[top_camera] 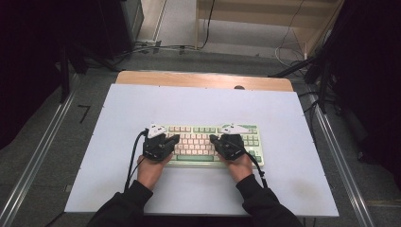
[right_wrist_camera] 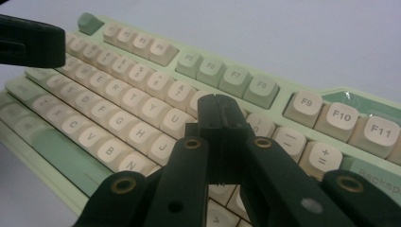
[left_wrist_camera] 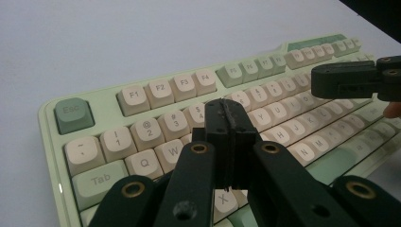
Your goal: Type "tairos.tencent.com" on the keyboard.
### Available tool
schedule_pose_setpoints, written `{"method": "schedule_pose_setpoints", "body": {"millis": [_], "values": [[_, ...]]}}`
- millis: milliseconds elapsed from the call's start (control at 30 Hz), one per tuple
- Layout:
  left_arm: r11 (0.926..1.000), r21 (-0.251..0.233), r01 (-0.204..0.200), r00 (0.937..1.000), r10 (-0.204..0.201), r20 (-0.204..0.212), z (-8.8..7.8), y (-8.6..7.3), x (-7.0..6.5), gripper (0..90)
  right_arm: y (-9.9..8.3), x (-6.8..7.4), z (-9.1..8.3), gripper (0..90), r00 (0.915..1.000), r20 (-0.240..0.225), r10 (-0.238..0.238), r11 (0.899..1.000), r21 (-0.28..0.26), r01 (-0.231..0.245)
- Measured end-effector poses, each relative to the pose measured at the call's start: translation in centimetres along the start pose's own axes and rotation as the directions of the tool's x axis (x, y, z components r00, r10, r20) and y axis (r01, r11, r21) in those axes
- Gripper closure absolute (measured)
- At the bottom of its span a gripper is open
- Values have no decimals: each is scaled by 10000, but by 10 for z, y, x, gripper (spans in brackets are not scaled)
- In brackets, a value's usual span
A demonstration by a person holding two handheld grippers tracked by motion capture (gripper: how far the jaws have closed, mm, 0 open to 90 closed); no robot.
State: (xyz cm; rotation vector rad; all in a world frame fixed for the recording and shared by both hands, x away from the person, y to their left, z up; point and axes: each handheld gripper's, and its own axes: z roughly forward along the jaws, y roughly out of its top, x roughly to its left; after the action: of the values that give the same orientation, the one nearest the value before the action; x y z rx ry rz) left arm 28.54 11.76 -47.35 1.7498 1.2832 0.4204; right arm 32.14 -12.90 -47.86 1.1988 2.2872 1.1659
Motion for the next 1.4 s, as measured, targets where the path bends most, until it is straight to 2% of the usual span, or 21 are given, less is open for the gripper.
{"method": "schedule_pose_setpoints", "body": {"millis": [167, 500, 567, 967, 1400], "values": [[10000, 6, 12, 10000, -12, -22, -1, 0, 2, 900, -2, -3, 4, 875, 9997, 183, 132, 9996, 259, -137], [10000, 10, 10, 10000, -9, -72, -1, 0, 3, 900, -3, -4, 8, 875, 9995, 306, 126, 9990, 424, -139], [10000, 15, 13, 10000, -13, -73, -1, 0, 3, 900, -4, -4, 10, 875, 9995, 282, 156, 9979, 623, -173], [10000, 30, 38, 9999, -38, -106, -2, -1, 4, 900, 3, -1, -2, 875, 9998, 75, 193, 9997, 145, -194], [9992, 384, -57, 9997, 67, -241, 4, -11, 5, 900, 4, -1, -4, 875, 9998, 24, 185, 9998, 108, -186]]}}
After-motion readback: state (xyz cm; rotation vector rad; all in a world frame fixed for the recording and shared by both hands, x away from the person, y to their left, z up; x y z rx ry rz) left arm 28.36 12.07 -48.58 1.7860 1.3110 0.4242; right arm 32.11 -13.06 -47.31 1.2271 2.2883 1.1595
